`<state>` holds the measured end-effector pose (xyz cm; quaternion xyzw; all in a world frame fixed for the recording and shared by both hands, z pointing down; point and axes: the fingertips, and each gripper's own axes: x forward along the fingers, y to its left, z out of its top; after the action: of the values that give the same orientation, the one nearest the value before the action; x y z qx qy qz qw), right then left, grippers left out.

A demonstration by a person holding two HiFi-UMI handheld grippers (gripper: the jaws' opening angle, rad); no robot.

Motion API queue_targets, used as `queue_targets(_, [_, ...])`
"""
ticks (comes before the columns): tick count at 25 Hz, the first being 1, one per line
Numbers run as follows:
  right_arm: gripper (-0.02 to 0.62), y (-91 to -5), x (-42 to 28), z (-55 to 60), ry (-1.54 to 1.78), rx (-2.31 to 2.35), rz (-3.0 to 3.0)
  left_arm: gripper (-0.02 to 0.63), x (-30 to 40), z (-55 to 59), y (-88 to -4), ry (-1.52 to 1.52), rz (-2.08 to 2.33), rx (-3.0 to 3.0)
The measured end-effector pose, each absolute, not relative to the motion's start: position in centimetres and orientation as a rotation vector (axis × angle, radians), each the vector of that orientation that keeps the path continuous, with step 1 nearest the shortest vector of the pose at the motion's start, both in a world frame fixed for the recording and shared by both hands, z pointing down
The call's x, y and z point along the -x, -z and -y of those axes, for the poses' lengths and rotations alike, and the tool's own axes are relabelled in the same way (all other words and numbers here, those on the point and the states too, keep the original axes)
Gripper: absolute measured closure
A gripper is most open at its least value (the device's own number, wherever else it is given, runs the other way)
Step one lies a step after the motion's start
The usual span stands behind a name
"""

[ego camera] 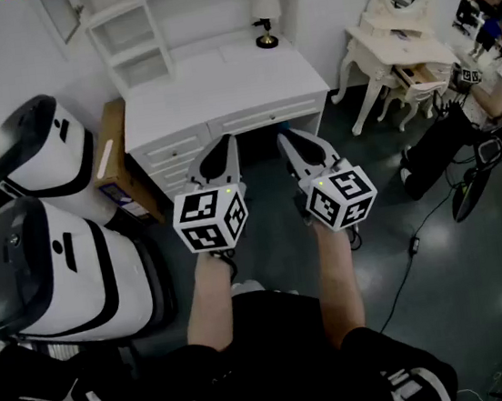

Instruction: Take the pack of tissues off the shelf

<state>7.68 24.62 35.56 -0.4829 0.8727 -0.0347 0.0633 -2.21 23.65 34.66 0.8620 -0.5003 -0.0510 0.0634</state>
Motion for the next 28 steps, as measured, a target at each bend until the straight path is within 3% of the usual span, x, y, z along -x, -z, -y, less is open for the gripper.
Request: queue_targets(28, [0.558,-41.0,-2.5,-18.6,0.309,1.419,-2.670,0.595,10.0,-20.0,-40.2,0.033,1.654,-2.417])
